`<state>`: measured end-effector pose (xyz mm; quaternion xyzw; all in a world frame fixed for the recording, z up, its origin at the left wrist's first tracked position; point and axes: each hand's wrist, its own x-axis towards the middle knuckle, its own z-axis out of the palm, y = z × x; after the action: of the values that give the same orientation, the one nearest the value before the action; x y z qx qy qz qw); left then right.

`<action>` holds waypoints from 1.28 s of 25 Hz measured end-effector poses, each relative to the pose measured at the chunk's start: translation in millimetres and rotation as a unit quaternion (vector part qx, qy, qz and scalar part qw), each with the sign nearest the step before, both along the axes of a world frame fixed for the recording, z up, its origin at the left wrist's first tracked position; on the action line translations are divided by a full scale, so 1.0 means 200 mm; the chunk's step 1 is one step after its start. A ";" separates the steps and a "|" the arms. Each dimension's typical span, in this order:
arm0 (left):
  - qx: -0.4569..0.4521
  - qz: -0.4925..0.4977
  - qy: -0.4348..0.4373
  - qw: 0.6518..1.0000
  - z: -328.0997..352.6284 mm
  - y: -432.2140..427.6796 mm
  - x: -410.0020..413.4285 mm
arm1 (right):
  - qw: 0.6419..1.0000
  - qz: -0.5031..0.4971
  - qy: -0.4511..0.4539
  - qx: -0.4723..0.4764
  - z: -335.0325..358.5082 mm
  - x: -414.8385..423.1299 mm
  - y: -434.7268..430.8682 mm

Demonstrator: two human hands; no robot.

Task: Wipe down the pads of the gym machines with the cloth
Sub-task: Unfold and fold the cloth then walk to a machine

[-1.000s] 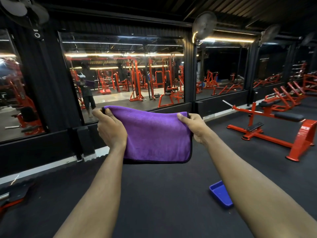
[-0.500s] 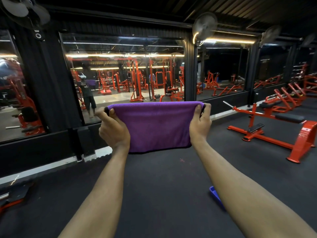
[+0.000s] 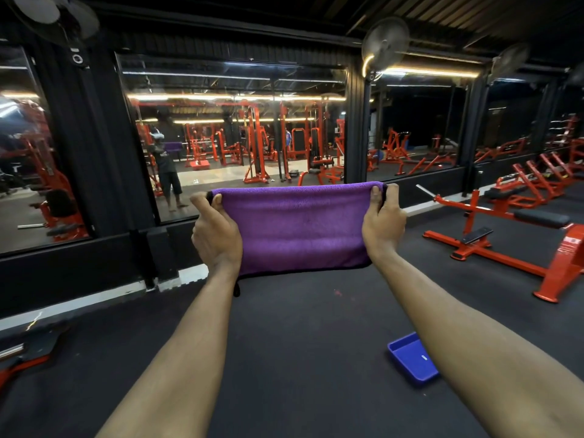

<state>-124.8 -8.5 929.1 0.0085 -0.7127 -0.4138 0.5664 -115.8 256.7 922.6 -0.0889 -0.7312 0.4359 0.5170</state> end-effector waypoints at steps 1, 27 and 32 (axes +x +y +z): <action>0.004 -0.009 -0.019 1.000 0.00 0.00 0.00 | 1.000 0.009 -0.016 -0.008 0.00 -0.01 0.01; -0.076 -0.360 -0.254 0.894 -0.02 0.24 0.08 | 0.902 0.393 -0.172 -0.049 -0.18 0.01 -0.37; -0.133 -0.366 -0.223 0.894 -0.02 0.20 0.05 | 0.885 0.425 -0.183 -0.049 -0.14 0.04 -0.33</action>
<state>-115.6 31.0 924.5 -0.2360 -0.8217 -0.4799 0.1968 -107.1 190.2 894.7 0.1263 -0.7583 0.6253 0.1342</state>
